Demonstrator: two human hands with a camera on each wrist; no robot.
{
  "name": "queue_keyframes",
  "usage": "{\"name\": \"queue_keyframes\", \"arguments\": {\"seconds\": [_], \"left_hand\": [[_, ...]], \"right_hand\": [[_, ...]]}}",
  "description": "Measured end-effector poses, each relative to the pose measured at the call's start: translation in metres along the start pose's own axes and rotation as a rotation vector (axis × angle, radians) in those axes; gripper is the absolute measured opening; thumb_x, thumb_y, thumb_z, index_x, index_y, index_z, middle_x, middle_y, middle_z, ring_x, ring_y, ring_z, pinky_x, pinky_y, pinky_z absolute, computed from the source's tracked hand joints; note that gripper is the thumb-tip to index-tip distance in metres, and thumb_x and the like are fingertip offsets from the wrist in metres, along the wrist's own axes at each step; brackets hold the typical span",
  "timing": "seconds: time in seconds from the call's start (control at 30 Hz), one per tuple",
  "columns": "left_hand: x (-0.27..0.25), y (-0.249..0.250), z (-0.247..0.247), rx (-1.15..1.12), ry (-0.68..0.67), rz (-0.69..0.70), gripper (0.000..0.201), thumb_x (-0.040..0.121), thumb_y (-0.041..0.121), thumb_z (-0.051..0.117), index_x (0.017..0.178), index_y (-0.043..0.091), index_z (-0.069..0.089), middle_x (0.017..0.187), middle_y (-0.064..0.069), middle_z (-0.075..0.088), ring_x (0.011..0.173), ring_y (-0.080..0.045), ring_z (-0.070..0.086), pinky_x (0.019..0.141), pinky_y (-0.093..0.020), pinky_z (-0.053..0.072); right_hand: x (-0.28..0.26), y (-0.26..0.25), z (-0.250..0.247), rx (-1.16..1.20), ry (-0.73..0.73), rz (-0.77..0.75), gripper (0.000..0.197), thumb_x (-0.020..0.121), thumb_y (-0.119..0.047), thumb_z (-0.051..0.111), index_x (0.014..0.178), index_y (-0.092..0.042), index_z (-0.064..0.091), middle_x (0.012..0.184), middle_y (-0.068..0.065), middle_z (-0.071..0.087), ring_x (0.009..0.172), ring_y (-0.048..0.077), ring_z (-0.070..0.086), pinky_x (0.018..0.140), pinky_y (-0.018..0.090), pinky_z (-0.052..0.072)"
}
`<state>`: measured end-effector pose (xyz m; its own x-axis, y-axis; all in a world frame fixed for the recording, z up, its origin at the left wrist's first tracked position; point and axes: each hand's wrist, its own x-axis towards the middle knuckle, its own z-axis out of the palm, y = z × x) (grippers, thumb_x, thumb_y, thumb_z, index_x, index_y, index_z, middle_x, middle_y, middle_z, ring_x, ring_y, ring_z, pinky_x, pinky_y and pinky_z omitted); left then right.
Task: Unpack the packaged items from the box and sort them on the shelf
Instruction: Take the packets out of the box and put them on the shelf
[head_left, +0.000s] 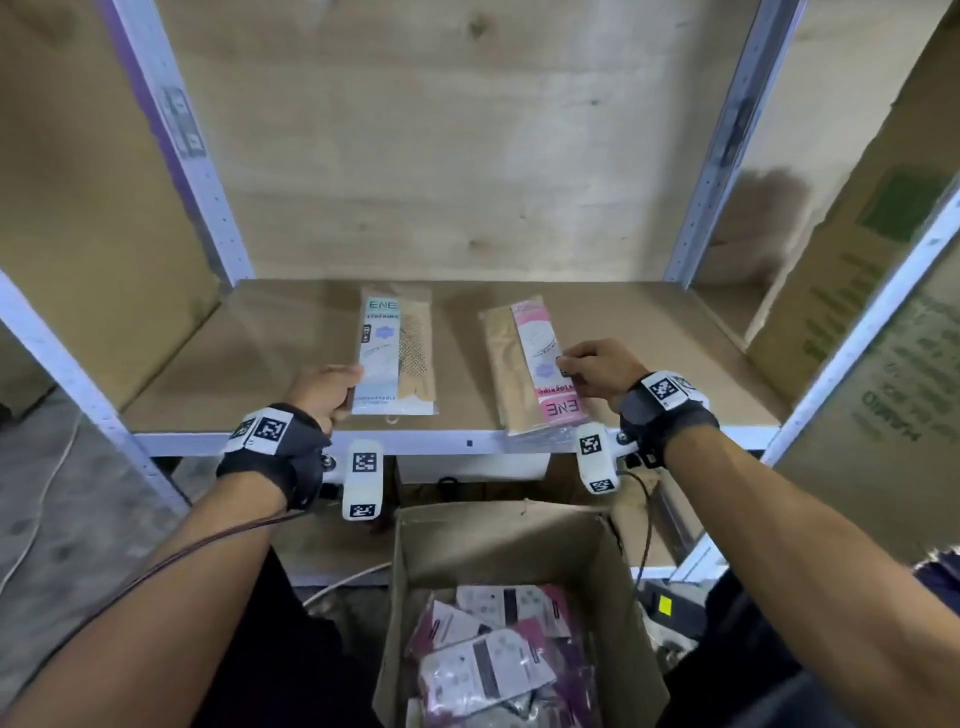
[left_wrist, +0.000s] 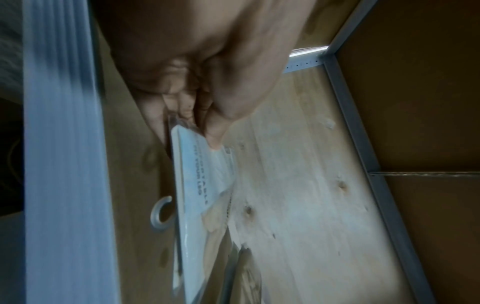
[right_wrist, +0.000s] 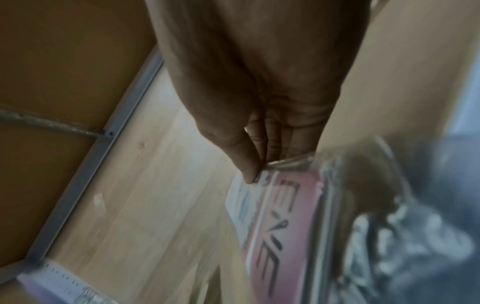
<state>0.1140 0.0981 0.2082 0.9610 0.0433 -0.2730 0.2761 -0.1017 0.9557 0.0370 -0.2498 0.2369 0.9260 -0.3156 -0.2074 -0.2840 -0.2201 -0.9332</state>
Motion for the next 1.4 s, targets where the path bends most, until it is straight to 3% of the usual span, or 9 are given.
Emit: {"name": "queue_keyframes", "arguments": {"seconds": [0.1,0.17,0.27,0.43,0.57,0.87,1.07,1.2,1.4], "left_hand": [[0.024,-0.005,-0.004,0.017,0.051,-0.035,0.017,0.098,0.014,0.061,0.082,0.009,0.061,0.075,-0.01,0.059,0.049,-0.013,0.051,0.031,-0.014,0.031],[0.038,-0.007,-0.007,0.025,0.084,-0.047,0.011,0.098,0.014,0.062,0.091,0.006,0.064,0.085,-0.013,0.063,0.07,-0.023,0.058,0.044,-0.021,0.044],[0.059,-0.008,-0.013,0.084,0.14,-0.049,0.013,0.097,0.017,0.063,0.104,0.006,0.066,0.085,-0.011,0.066,0.072,-0.023,0.06,0.049,-0.025,0.047],[0.091,-0.009,-0.027,0.155,0.231,-0.035,0.029,0.091,0.017,0.069,0.111,-0.003,0.068,0.105,-0.016,0.07,0.094,-0.03,0.069,0.081,-0.037,0.057],[0.121,-0.004,-0.042,0.244,0.245,-0.065,0.039,0.092,0.024,0.064,0.12,-0.002,0.064,0.122,-0.021,0.067,0.113,-0.037,0.065,0.101,-0.047,0.052],[0.163,0.011,-0.077,0.426,0.405,0.054,0.032,0.086,0.019,0.069,0.112,0.0,0.07,0.107,-0.018,0.073,0.098,-0.035,0.069,0.09,-0.043,0.057],[0.187,0.021,-0.106,0.591,0.414,0.006,0.032,0.088,0.026,0.068,0.109,0.003,0.073,0.113,-0.016,0.072,0.105,-0.033,0.068,0.093,-0.039,0.055],[0.202,0.033,-0.12,0.612,0.404,0.015,0.028,0.09,0.019,0.067,0.113,0.003,0.07,0.116,-0.017,0.071,0.102,-0.033,0.068,0.089,-0.039,0.055],[0.214,0.049,-0.123,0.754,0.464,-0.039,0.03,0.093,0.016,0.063,0.118,0.0,0.064,0.122,-0.019,0.067,0.104,-0.034,0.067,0.074,-0.031,0.046]], "right_hand": [[0.023,-0.002,0.024,-0.046,-0.019,0.017,0.011,0.092,-0.005,0.067,0.082,-0.008,0.064,0.08,0.01,0.069,0.061,0.017,0.067,0.056,0.028,0.057],[0.037,-0.004,0.039,-0.113,-0.041,0.014,0.012,0.091,-0.008,0.068,0.08,-0.009,0.064,0.089,0.016,0.071,0.075,0.027,0.069,0.075,0.039,0.059],[0.055,-0.008,0.06,-0.195,-0.064,0.012,0.012,0.09,-0.011,0.068,0.079,-0.012,0.065,0.104,0.02,0.073,0.094,0.033,0.069,0.092,0.049,0.057],[0.081,-0.018,0.091,-0.267,-0.073,0.023,0.007,0.087,-0.016,0.072,0.084,-0.012,0.068,0.091,0.011,0.074,0.071,0.021,0.068,0.065,0.032,0.057],[0.102,-0.035,0.116,-0.305,-0.102,0.016,0.011,0.087,-0.016,0.073,0.079,-0.013,0.067,0.086,0.008,0.073,0.073,0.021,0.068,0.07,0.035,0.06],[0.147,-0.07,0.189,-0.218,-0.205,0.053,0.018,0.09,-0.008,0.07,0.076,-0.006,0.059,0.076,0.01,0.068,0.057,0.02,0.067,0.04,0.025,0.052],[0.174,-0.084,0.233,-0.207,-0.263,0.01,0.022,0.092,-0.007,0.067,0.074,-0.007,0.054,0.074,0.011,0.067,0.066,0.028,0.069,0.069,0.045,0.062],[0.187,-0.092,0.251,-0.176,-0.295,0.013,0.019,0.091,-0.004,0.068,0.083,-0.004,0.05,0.065,0.01,0.067,0.044,0.018,0.068,0.04,0.029,0.055],[0.199,-0.106,0.27,-0.142,-0.278,-0.001,0.025,0.089,-0.001,0.069,0.084,-0.009,0.046,0.077,0.018,0.069,0.05,0.024,0.07,0.043,0.033,0.056]]}}
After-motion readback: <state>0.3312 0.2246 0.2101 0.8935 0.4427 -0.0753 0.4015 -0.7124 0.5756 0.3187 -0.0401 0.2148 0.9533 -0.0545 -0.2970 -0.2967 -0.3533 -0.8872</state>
